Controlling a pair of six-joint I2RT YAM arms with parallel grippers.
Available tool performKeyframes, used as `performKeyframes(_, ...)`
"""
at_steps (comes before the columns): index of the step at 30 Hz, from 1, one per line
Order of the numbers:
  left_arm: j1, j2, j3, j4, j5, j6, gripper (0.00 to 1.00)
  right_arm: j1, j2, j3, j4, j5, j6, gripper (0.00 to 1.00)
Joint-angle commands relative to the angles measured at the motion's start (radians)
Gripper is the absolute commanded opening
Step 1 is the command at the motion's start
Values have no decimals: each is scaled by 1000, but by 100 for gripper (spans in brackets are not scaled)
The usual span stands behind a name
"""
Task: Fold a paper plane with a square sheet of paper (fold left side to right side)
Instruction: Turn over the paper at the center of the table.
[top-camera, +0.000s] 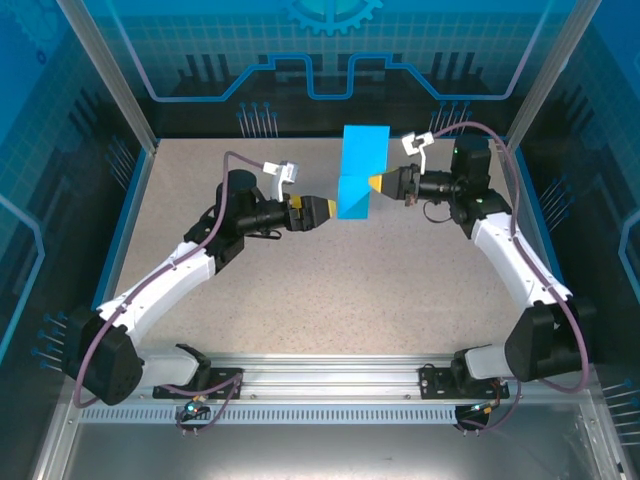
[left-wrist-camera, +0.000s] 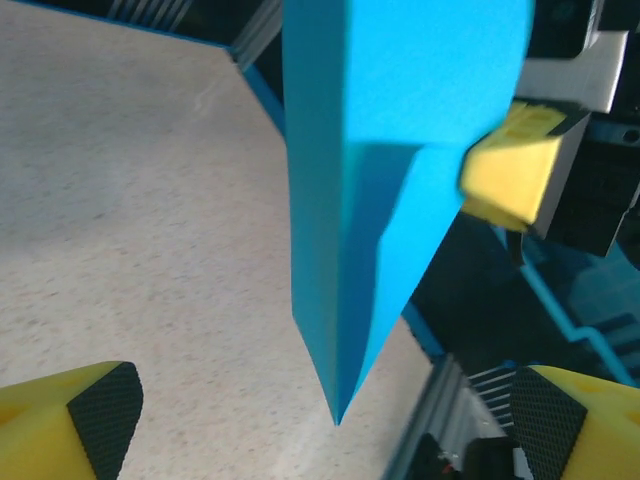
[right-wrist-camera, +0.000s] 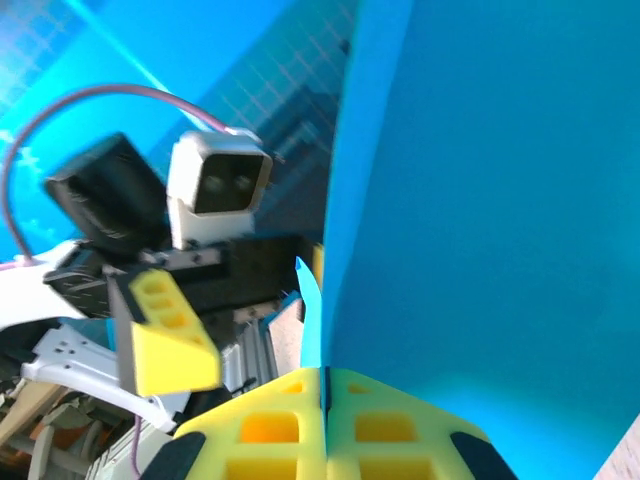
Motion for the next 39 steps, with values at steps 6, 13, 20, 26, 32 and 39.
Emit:
performKeyframes(6,7,57,78,230,176,-117,89,69,-22,87,22,-93,45,3)
performKeyframes(13,7,46,52,313,182,-161,51,80,-17,82,-42,-84,19,4)
performKeyframes(20,7,28,18,300,149,-145,16,73,-9,96,-157,-73,-54,9)
performKeyframes(26,6,14,26,177,94,-82,9,25,-32,110,-343,46,-157,40)
performKeyframes(32,-60,-11,102,-261,-206,177,7,-21,-59,100,-640,513,-259,74)
performKeyframes(39,-287,164,322,-824,-894,294,4,-32,48,15,-907,1128,-142,89)
